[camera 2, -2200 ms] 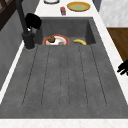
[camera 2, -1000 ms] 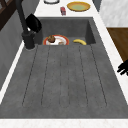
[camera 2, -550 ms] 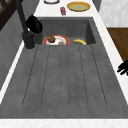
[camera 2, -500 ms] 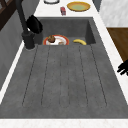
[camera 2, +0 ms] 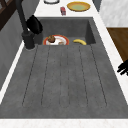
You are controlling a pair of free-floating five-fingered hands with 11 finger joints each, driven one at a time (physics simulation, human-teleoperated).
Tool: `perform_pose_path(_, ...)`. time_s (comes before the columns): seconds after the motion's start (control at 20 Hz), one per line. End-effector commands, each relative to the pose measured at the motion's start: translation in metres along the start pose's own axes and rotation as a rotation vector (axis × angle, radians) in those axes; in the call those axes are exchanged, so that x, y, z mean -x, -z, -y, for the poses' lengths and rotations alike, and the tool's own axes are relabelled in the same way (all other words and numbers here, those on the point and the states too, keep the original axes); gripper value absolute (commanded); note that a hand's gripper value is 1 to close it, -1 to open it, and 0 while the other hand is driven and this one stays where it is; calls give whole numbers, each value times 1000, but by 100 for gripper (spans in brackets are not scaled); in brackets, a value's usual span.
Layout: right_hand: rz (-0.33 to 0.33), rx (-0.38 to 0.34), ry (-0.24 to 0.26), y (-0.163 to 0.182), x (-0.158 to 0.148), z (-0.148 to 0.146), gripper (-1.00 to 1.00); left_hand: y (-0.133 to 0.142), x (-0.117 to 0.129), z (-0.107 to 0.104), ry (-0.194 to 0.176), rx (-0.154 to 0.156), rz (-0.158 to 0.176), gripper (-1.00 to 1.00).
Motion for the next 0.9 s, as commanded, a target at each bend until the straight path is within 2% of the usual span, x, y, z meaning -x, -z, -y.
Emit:
perform_pose_path(0.0,-1,11,-10,-24,-14,17,100,0,0,0,0,0,0,0)
perform_pose_path(0.2,-17,27,-18,-23,-10,21,100,0,0,0,0,0,0,0)
perform_pose_path(0.25,-50,86,-34,-11,5,14,100,0,0,0,0,0,0,0)
perform_pose_path(0.3,-4,8,5,-2,-2,1,100,0,0,0,0,0,0,0)
perform_pose_path(0.35,11,14,3,2,0,-2,100,0,0,0,0,0,0,0)
perform_pose_path(0.4,29,26,-12,-1,-3,3,-100,0,0,0,0,0,0,0)
perform_pose_path(0.5,9,-34,-45,8,1,3,-100,0,0,0,0,0,0,0)
perform_pose_path(0.55,11,-55,-59,16,15,7,-100,0,0,0,0,0,0,0)
perform_pose_path(0.75,28,-127,-4,36,34,17,-100,0,0,0,0,0,0,0)
perform_pose_path(0.85,47,-169,0,41,38,20,-100,0,0,0,0,0,0,0)
